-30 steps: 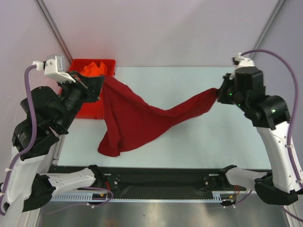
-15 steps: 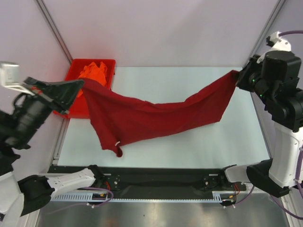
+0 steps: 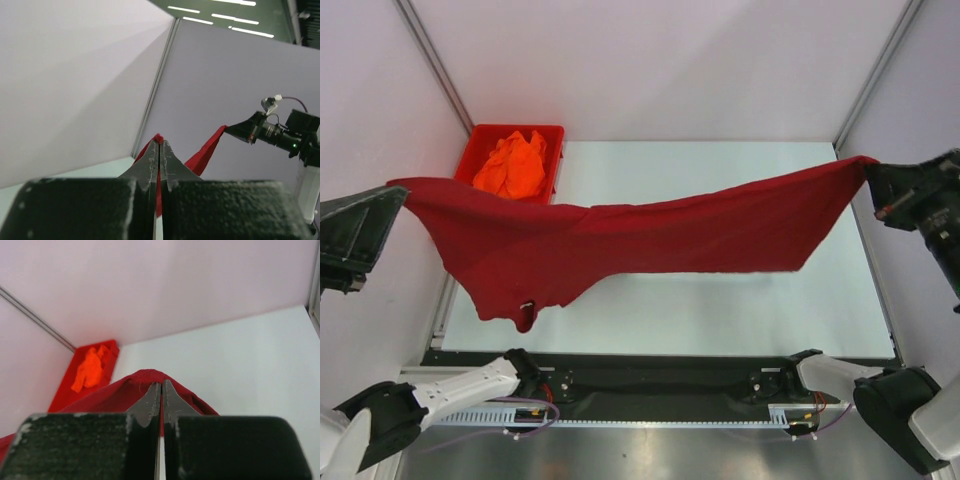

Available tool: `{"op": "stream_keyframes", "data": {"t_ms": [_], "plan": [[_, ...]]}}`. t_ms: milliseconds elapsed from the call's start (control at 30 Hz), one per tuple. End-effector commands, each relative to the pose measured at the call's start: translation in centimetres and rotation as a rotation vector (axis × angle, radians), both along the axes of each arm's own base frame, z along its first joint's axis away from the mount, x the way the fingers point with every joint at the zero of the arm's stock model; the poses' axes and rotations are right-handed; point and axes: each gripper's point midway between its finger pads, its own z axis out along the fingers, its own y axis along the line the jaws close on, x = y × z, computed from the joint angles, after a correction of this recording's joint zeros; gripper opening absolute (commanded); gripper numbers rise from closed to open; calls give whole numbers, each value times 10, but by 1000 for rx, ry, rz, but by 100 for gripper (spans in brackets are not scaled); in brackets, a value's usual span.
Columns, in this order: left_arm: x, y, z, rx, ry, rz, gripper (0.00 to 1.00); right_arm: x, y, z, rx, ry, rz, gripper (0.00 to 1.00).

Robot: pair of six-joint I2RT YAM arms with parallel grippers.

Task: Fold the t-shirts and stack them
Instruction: Flatten the tshirt out

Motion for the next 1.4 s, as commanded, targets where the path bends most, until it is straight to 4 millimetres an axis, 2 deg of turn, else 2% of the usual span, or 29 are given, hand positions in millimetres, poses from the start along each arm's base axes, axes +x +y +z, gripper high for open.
{"op": "stream_keyframes", "data": {"t_ms": [0,133,167,200,267,333,367,467,500,533,633,667,700,800,833,867,933,967,1033,1067,1100,1133,1167,1200,1233,1267,1300,1333,1367], "plan": [[-14,3,40,-79,-146,-35,0,-15,-5,34,24,-155,5,0],[-16,-6,72,-99,-251,-52,0,-36,-12,52,82,-245,1,0],[-28,7,87,-135,-296,-43,0,-48,-15,58,95,-281,2,0],[-17,-4,93,-123,-298,-38,0,-53,-16,61,102,-294,9,0],[-23,3,106,-143,-347,-22,0,-65,-21,60,107,-299,0,0],[-35,19,118,-207,-400,-6,1,-73,-27,57,124,-298,-22,0],[-36,18,118,-212,-409,-9,0,-82,-31,57,135,-310,-26,0],[-50,32,128,-269,-460,-13,0,-83,-35,49,146,-283,-48,0],[-48,30,129,-270,-459,-15,1,-81,-34,46,141,-268,-50,0],[-44,18,129,-251,-458,-40,0,-78,-33,42,135,-251,-49,0],[-14,-11,115,-182,-384,-35,0,-63,-30,30,102,-202,-58,0],[11,-30,103,-142,-325,-16,0,-59,-30,31,93,-204,-63,0],[23,-40,95,-112,-299,-6,0,-49,-31,27,83,-182,-82,0],[69,-76,65,-10,-204,39,0,-20,-27,10,38,-116,-113,0],[81,-84,57,16,-183,59,0,-1,-21,-2,18,-85,-111,0],[103,-101,39,71,-138,82,0,7,-18,-7,9,-80,-109,0],[133,-110,19,140,-88,163,0,24,-16,-11,12,-87,-129,0],[148,-117,5,177,-54,188,0,38,-13,-26,-7,-43,-140,0],[186,-125,-22,227,4,214,0,58,-17,-41,-38,3,-193,0],[210,-133,-51,268,66,215,0,75,-14,-55,-62,36,-207,0],[237,-124,-63,247,106,259,0,83,-14,-61,-76,40,-220,0],[258,-134,-95,293,156,232,0,95,-16,-56,-70,1,-240,0],[275,-134,-110,305,185,248,0,108,-15,-66,-81,8,-252,0],[292,-128,-118,299,199,280,0,126,-13,-93,-106,57,-254,0],[316,-140,-145,333,245,244,0,142,-12,-99,-107,48,-257,0],[332,-141,-161,343,274,247,0,155,-11,-113,-117,71,-254,0],[351,-138,-172,354,287,268,0,177,-11,-147,-149,144,-258,0],[378,-143,-202,386,339,274,0,190,-12,-151,-152,131,-270,0],[392,-145,-207,390,345,262,0,200,-14,-160,-163,137,-278,0]]}}
